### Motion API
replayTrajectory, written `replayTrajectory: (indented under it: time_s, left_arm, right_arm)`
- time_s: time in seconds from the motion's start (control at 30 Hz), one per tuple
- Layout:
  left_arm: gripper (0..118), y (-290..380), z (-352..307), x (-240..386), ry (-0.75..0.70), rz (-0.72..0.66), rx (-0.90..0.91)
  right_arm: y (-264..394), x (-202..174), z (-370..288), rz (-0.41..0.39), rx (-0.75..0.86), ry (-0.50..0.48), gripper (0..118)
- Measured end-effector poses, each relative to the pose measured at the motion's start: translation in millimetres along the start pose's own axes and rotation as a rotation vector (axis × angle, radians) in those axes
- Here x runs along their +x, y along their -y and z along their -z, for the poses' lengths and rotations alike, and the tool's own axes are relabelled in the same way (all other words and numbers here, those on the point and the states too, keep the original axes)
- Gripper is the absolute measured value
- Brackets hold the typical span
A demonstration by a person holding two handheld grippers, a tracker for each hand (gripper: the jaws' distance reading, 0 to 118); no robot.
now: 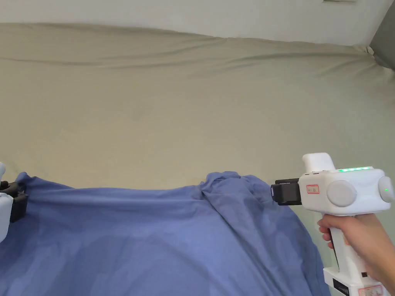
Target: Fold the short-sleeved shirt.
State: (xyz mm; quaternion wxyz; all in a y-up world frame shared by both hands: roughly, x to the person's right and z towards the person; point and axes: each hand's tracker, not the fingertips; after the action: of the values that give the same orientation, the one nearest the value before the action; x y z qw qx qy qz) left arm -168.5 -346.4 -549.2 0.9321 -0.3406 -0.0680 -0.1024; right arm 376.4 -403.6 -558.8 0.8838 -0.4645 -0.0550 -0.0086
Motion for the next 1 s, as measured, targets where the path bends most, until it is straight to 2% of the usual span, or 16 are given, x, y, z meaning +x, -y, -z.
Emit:
replayTrajectory:
  time_s: [0.1, 0.2, 0.23, 0.27, 0.37, 0.4, 0.43, 0.47, 0.53, 0.57, 0.67, 0.73, 0.87, 0.93, 0.97, 1.0]
  left_arm:
    - [2, 4, -12, 0, 0.007, -0.009, -0.011]
    - [2, 11, -19, 1, 0.008, -0.011, -0.019]
    - [2, 14, -18, 2, 0.014, -0.014, -0.022]
    - [2, 17, -17, 2, 0.021, -0.020, -0.030]
    - [2, 29, -10, 3, 0.005, -0.019, -0.047]
    - [2, 32, -8, 3, 0.000, -0.020, -0.054]
    - [2, 34, -8, 3, -0.001, -0.026, -0.059]
    - [2, 34, -8, 3, 0.001, -0.033, -0.060]
    - [2, 35, -11, 4, -0.012, -0.032, -0.054]
    - [2, 33, -13, 3, -0.025, -0.027, -0.045]
    - [2, 22, -32, -1, -0.063, -0.018, 0.008]
    - [2, 12, -46, -6, -0.084, -0.033, 0.051]
    - [2, -7, -90, -13, -0.121, -0.023, 0.149]
    - [2, -16, -119, -15, -0.152, -0.025, 0.249]
    - [2, -21, -132, -17, -0.157, -0.041, 0.277]
    - [2, -27, -147, -18, -0.155, -0.054, 0.297]
  right_arm:
    - [7, -2, 37, 0.044, -0.120, -0.007, 111]
    - [7, -15, 49, 0.002, -0.169, -0.003, 110]
    - [9, -20, 47, 0.007, -0.164, -0.013, 106]
    - [7, -20, 43, 0.000, -0.138, 0.028, 105]
    - [4, -22, 38, 0.000, -0.153, 0.008, 92]
    - [1, -21, 37, -0.011, -0.156, -0.003, 81]
    - [-1, -22, 32, -0.036, -0.147, -0.023, 58]
    - [-3, -25, 27, -0.074, -0.121, -0.011, 0]
    - [-2, -29, 20, -0.220, -0.105, 0.103, 0]
    - [-1, -28, 15, -0.248, -0.091, 0.099, 0]
    - [-4, -17, -24, -0.197, 0.041, 0.133, 0]
    - [-10, -1, -59, -0.125, 0.099, 0.087, 0]
    - [-14, 16, -142, -0.113, 0.247, 0.097, 0]
    - [-16, 27, -183, -0.075, 0.289, -0.004, 0]
    - [-15, 29, -204, -0.050, 0.329, -0.012, 0]
    - [-15, 32, -224, -0.049, 0.385, 0.028, 0]
